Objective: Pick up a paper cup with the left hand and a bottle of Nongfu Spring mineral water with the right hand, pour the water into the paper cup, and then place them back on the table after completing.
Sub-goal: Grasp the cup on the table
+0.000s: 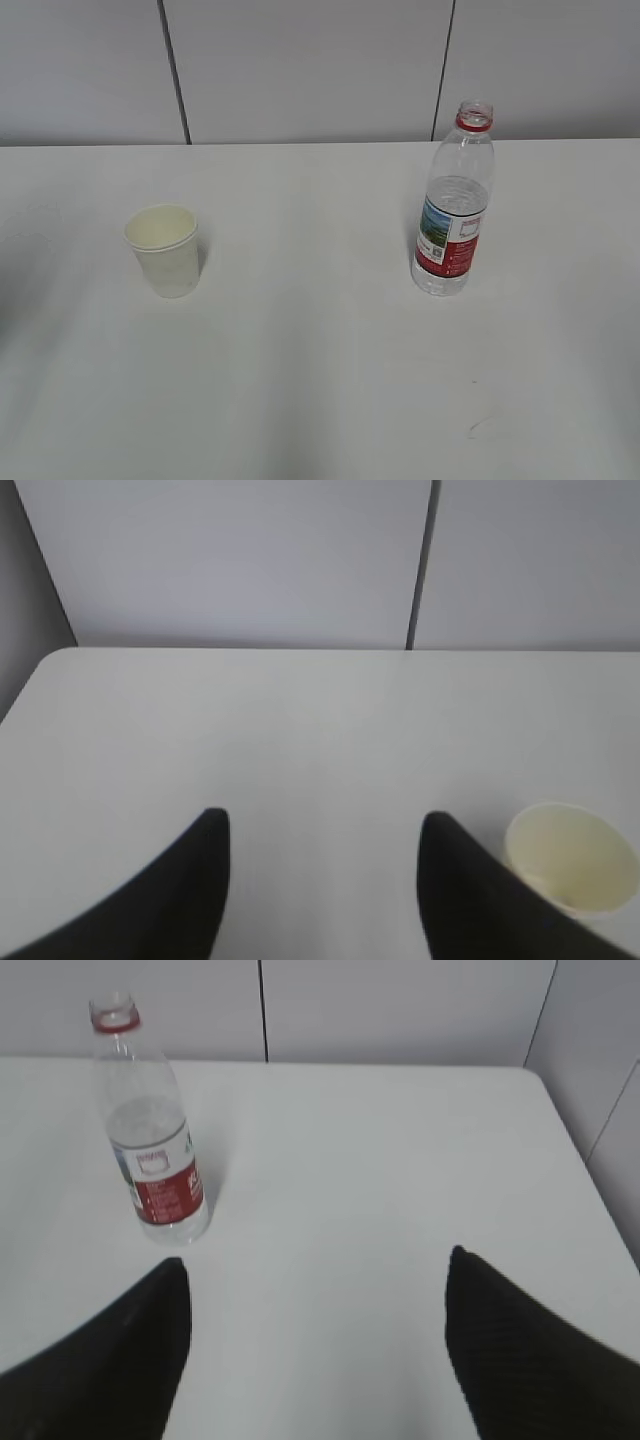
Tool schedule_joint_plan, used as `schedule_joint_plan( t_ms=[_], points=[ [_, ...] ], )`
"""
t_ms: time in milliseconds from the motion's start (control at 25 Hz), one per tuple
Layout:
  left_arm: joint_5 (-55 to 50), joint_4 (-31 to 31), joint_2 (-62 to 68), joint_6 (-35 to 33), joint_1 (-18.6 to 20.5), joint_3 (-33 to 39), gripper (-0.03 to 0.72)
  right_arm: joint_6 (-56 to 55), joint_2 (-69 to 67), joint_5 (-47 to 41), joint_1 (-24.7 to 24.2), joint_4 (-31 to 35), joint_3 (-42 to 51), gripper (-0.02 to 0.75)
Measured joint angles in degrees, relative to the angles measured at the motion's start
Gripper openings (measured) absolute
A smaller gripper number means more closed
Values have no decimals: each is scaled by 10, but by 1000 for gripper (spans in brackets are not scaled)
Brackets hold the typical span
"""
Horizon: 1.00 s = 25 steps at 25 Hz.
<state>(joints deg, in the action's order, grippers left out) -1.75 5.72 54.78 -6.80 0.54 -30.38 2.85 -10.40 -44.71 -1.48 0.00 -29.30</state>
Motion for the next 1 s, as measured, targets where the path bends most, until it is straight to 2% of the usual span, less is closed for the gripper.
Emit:
schedule_joint_plan(
  t_ms=[160, 480, 600, 760, 1000],
  points=[
    [85, 4, 78, 0, 0, 38, 335, 0, -5, 60, 0, -7, 0, 587],
    [283, -1, 199, 39, 0, 99, 305, 0, -6, 110, 0, -43, 0, 587],
    [385, -41, 239, 68, 0, 139, 302, 0, -23, 111, 1, -45, 0, 587],
    [502, -139, 283, 79, 0, 195, 302, 0, -68, 129, 2, -45, 0, 587],
    [610, -177, 351, 82, -1, 237, 302, 0, -153, 218, 2, -23, 0, 587]
  ],
)
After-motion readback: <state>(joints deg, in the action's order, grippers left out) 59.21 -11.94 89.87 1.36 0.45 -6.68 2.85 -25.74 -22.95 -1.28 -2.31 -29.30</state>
